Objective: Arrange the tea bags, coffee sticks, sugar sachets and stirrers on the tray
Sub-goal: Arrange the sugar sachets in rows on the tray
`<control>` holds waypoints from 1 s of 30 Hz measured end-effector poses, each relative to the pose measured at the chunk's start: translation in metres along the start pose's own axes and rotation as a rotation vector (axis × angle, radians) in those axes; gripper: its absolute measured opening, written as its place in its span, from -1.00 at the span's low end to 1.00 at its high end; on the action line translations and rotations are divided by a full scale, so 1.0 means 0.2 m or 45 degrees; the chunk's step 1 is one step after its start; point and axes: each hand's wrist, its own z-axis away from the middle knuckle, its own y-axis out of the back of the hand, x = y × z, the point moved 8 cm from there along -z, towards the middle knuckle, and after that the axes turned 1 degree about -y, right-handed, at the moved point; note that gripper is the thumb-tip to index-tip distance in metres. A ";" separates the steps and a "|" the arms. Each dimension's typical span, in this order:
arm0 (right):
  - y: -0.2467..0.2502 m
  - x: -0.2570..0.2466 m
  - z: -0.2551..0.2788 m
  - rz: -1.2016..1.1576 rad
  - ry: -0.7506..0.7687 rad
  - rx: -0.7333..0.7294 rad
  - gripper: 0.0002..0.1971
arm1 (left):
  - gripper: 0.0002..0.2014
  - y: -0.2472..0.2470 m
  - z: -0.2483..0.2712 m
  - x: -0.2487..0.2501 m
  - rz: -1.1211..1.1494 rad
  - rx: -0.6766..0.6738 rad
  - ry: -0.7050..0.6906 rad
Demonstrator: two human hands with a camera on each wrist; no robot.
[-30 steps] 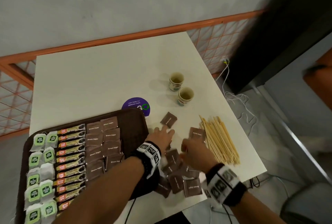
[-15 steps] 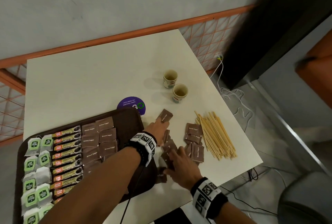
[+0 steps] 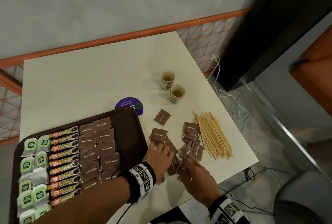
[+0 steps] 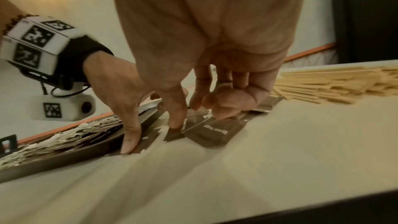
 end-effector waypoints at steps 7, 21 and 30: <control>0.08 0.21 -0.05 -0.138 -0.218 0.214 -0.41 | -0.25 0.12 -0.04 -0.06 0.204 0.182 0.156; 0.14 0.14 -0.17 -0.271 -0.337 0.317 -0.72 | -0.55 0.14 -0.12 -0.06 1.183 0.263 0.378; 0.06 0.20 -0.13 -0.482 -0.397 0.416 -0.73 | -0.47 0.13 -0.26 -0.01 1.079 0.162 0.539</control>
